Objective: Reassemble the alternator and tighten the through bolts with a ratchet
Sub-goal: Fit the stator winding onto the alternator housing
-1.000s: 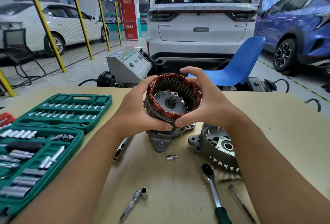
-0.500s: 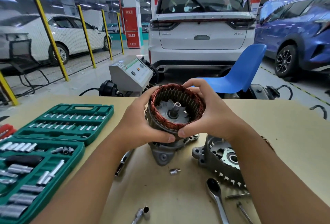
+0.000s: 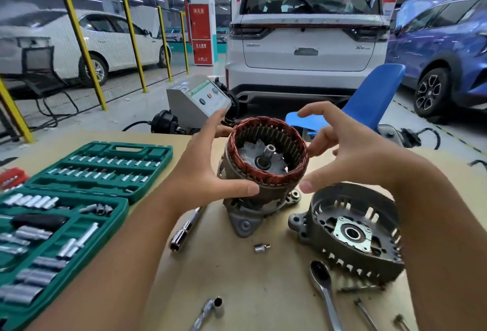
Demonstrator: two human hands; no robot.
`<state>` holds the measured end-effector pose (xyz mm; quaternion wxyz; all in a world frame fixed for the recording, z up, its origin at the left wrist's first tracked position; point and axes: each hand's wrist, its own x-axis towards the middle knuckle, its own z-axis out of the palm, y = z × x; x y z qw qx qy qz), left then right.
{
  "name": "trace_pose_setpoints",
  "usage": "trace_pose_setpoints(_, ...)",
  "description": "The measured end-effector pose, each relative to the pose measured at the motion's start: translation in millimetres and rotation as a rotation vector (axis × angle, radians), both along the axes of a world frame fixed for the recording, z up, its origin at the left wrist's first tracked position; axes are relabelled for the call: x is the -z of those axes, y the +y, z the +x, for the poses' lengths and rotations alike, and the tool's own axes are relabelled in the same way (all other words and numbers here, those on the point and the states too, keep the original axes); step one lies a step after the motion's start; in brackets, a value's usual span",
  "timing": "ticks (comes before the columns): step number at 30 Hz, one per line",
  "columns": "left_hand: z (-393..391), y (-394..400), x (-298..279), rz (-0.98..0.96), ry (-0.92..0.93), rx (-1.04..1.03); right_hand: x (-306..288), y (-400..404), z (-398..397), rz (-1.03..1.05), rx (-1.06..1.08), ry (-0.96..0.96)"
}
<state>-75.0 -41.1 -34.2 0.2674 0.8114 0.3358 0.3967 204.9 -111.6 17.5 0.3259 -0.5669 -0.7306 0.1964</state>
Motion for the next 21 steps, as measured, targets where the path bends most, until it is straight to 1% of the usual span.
trace_pose_setpoints(3,-8,3,-3,-0.010,0.006,-0.023,10,4,-6,-0.010,-0.048,0.019)
trace_pose_setpoints(6,2,-4,-4,0.012,0.103,-0.015,25,13,-17,0.022,-0.139,0.063)
trace_pose_setpoints(8,11,-7,-1,0.048,0.143,-0.031,30,18,-23,0.058,-0.155,0.082)
trace_pose_setpoints(12,19,-5,1,0.092,0.041,-0.038,35,21,-28,0.162,-0.139,0.138)
trace_pose_setpoints(15,18,-4,3,0.099,0.000,-0.018,36,22,-28,0.193,-0.139,0.151)
trace_pose_setpoints(21,19,-6,3,0.095,0.001,0.002,35,21,-29,0.217,-0.155,0.156)
